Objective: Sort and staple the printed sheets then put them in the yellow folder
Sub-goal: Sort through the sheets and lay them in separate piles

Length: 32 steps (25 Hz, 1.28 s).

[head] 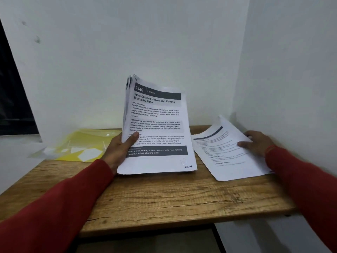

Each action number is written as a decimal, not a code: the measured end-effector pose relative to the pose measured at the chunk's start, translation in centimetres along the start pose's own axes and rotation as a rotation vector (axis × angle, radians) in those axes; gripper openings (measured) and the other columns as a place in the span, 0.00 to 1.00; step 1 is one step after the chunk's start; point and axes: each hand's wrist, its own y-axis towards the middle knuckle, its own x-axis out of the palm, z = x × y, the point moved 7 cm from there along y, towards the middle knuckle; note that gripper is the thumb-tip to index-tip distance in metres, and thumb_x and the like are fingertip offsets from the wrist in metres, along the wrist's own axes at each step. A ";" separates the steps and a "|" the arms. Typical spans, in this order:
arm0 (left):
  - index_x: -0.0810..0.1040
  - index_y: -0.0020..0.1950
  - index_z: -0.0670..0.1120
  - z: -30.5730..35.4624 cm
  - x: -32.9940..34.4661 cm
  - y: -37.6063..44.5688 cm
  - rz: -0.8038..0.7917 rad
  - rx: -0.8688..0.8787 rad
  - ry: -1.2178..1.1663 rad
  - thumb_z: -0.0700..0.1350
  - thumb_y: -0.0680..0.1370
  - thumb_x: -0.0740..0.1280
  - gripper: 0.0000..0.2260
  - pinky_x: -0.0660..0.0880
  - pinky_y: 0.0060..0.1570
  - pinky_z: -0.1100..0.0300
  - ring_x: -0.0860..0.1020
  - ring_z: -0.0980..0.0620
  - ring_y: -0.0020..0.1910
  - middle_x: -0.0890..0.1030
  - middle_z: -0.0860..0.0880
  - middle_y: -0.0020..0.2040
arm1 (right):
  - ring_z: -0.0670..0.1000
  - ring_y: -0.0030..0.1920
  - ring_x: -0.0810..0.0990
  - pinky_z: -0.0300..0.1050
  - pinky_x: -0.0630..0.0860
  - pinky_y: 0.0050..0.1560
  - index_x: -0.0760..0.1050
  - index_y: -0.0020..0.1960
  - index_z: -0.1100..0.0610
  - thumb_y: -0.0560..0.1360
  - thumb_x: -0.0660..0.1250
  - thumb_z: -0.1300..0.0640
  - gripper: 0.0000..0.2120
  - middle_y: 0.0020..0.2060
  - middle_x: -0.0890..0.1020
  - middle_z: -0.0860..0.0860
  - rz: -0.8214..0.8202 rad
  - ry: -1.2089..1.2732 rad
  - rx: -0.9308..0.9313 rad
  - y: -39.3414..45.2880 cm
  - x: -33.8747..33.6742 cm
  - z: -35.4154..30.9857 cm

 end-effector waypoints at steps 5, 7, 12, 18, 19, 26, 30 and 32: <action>0.79 0.57 0.45 0.2 0.0 0.0 0.025 -0.004 -0.032 0.44 0.81 0.66 0.07 0.80 0.34 0.60 0.86 0.52 0.39 0.87 0.49 0.45 | 0.62 0.62 0.75 0.54 0.72 0.62 0.66 0.70 0.54 0.73 0.72 0.48 0.30 0.65 0.75 0.59 0.031 -0.356 0.039 0.0 -0.1 -1.0; 0.80 0.57 0.45 0.1 0.0 0.0 0.029 -0.013 -0.050 0.44 0.80 0.67 0.07 0.81 0.34 0.59 0.86 0.51 0.39 0.87 0.48 0.46 | 0.64 0.63 0.73 0.57 0.71 0.61 0.64 0.72 0.51 0.75 0.68 0.42 0.30 0.65 0.73 0.58 0.195 -0.505 -0.046 -1.3 -0.9 -4.5; 0.80 0.55 0.44 0.4 0.0 -0.2 0.044 -0.019 -0.109 0.44 0.80 0.67 0.07 0.81 0.35 0.57 0.86 0.49 0.40 0.87 0.47 0.46 | 0.54 0.40 0.82 0.47 0.80 0.37 0.73 0.54 0.55 0.71 0.73 0.41 0.22 0.46 0.82 0.53 -0.158 0.493 -0.157 -6.3 5.3 -15.8; 0.79 0.60 0.45 0.5 -1.0 0.0 0.029 -0.045 -0.067 0.48 0.80 0.68 0.11 0.83 0.45 0.52 0.85 0.45 0.48 0.86 0.45 0.52 | 0.53 0.41 0.82 0.50 0.78 0.45 0.76 0.43 0.58 0.71 0.77 0.54 0.12 0.39 0.84 0.55 -0.023 0.822 -0.179 -6.6 9.9 -16.7; 0.80 0.60 0.45 0.3 -1.1 0.1 0.024 -0.049 -0.039 0.48 0.79 0.68 0.12 0.83 0.48 0.51 0.85 0.45 0.49 0.86 0.45 0.52 | 0.54 0.41 0.83 0.52 0.78 0.47 0.77 0.42 0.59 0.73 0.74 0.51 0.12 0.39 0.84 0.55 -0.051 0.863 -0.173 -6.7 9.7 -16.2; 0.79 0.61 0.41 1.1 -2.4 -0.3 0.048 -0.005 0.083 0.44 0.80 0.68 0.12 0.81 0.38 0.62 0.85 0.54 0.40 0.85 0.45 0.51 | 0.53 0.65 0.75 0.52 0.67 0.66 0.77 0.59 0.44 0.78 0.61 0.40 0.14 0.63 0.78 0.46 -0.148 -0.337 -0.163 -6.9 9.5 -11.1; 0.78 0.61 0.40 1.3 -4.2 -1.8 0.095 -0.008 0.091 0.43 0.80 0.68 0.12 0.80 0.36 0.64 0.84 0.57 0.38 0.84 0.42 0.52 | 0.53 0.62 0.77 0.50 0.70 0.63 0.78 0.61 0.50 0.79 0.62 0.43 0.16 0.61 0.80 0.49 -0.051 -0.088 -0.215 -8.3 6.9 -11.6; 0.79 0.61 0.41 1.5 -4.5 -2.5 0.113 -0.011 0.070 0.43 0.80 0.69 0.11 0.80 0.36 0.64 0.85 0.55 0.39 0.84 0.44 0.51 | 0.54 0.53 0.83 0.49 0.77 0.53 0.79 0.57 0.52 0.78 0.65 0.42 0.17 0.52 0.84 0.51 -0.089 0.463 -0.175 -10.0 6.5 -13.9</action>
